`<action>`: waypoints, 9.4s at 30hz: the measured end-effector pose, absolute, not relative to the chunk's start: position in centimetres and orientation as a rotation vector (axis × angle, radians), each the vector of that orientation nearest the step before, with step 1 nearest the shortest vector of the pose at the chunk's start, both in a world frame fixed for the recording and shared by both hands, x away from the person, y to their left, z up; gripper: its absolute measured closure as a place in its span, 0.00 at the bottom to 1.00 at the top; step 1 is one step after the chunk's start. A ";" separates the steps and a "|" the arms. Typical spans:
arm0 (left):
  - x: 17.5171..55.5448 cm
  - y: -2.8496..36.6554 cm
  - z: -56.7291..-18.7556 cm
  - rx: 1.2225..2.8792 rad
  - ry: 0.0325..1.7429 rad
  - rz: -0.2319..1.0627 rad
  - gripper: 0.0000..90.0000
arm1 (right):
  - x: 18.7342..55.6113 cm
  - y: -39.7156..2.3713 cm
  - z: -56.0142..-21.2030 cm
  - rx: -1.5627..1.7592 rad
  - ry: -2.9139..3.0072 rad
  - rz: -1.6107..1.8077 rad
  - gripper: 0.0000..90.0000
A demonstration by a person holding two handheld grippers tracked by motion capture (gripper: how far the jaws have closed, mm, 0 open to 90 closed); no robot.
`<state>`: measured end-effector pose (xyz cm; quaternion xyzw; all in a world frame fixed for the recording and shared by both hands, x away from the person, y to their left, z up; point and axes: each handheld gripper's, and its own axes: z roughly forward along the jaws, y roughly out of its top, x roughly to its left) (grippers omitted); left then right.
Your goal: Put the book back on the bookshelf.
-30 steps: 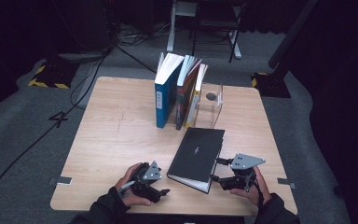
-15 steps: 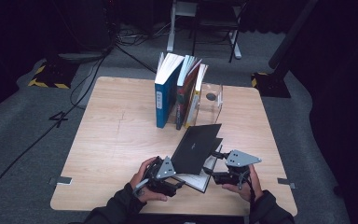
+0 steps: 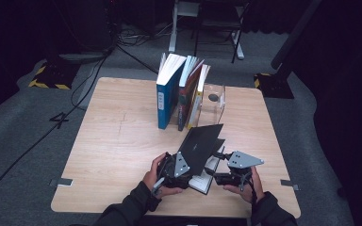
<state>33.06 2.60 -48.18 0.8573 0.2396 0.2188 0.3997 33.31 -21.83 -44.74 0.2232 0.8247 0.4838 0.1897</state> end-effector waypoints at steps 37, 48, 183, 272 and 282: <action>32.8 7.9 -45.3 2.084 0.422 0.340 0.67 | 35.8 -27.9 -46.0 0.844 2.261 1.259 0.39; 32.4 9.9 -45.5 2.097 0.424 0.312 0.66 | 36.4 -26.4 -45.7 0.837 2.278 1.293 0.40; 34.5 5.1 -41.9 2.295 0.400 0.589 0.61 | 36.2 -23.1 -44.2 0.443 2.466 1.302 0.60; 33.9 12.5 -47.4 1.975 0.541 0.185 0.65 | 36.3 -18.5 -37.2 0.337 2.288 1.556 0.41; 34.9 10.6 -47.6 1.978 0.509 0.146 0.65 | 35.3 -19.5 -37.2 0.346 2.253 1.465 0.37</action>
